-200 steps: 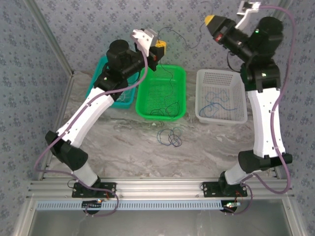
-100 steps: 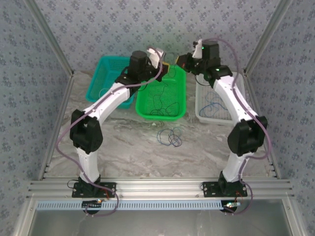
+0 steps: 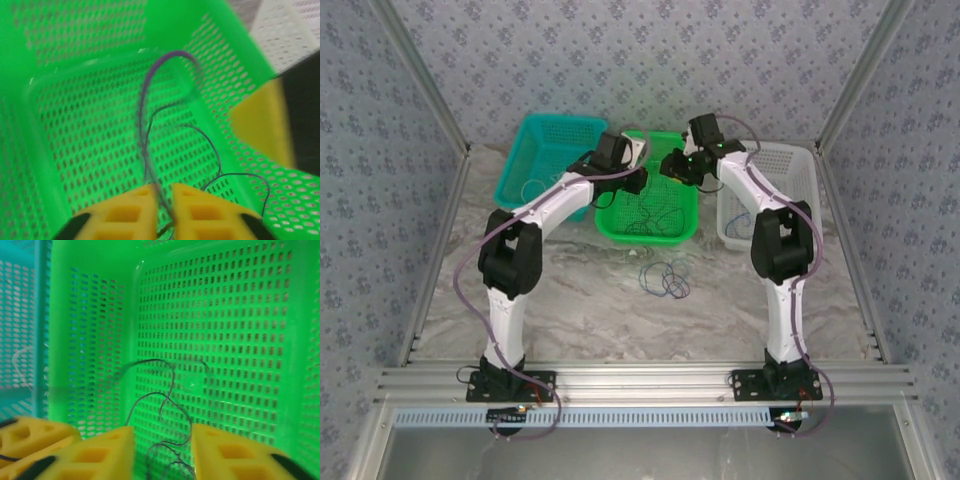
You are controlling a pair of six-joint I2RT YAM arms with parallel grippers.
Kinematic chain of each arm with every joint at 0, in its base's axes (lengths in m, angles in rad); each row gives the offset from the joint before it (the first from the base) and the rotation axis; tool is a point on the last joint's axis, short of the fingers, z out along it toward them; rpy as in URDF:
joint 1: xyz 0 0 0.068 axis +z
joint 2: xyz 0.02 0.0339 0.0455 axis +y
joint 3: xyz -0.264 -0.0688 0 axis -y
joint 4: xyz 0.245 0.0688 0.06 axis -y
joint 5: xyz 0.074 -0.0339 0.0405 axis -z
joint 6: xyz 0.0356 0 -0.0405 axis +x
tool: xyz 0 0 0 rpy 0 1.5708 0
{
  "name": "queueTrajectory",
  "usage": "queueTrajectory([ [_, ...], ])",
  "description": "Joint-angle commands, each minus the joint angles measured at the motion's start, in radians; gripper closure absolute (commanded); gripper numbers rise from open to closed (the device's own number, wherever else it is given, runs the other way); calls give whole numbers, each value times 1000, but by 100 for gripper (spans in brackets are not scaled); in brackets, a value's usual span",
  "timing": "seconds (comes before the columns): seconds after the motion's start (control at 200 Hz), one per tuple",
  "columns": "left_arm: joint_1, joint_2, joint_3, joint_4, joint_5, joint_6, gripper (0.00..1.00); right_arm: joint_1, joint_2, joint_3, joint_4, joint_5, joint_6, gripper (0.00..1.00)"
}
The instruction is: Untangle the cables
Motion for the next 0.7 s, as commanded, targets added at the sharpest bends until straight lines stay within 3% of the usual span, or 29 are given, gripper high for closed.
queueTrajectory([
  [0.0, 9, 5, 24, -103, -64, -32, 67, -5, -26, 72, -93, 57, -53, 56],
  [0.06, 9, 8, 47, -136, -72, -39, 57, -6, -46, 75, -90, 61, -60, 51],
  [0.13, 10, 3, 64, -159, -75, -50, 36, -7, -69, 85, -99, 73, -69, 41],
  [0.18, 7, -11, 65, -158, -61, -52, 25, -7, -87, 90, -105, 70, -75, 39],
  [0.24, 4, -30, 66, -161, -57, -53, 1, -6, -114, 89, -105, 55, -83, 38],
  [0.45, -12, -159, 36, -153, -67, -27, 0, 25, -312, -47, -94, 52, -191, 36],
  [0.695, -12, -441, -206, -28, -89, -30, 0, 71, -654, -545, -102, 69, -318, 45],
])
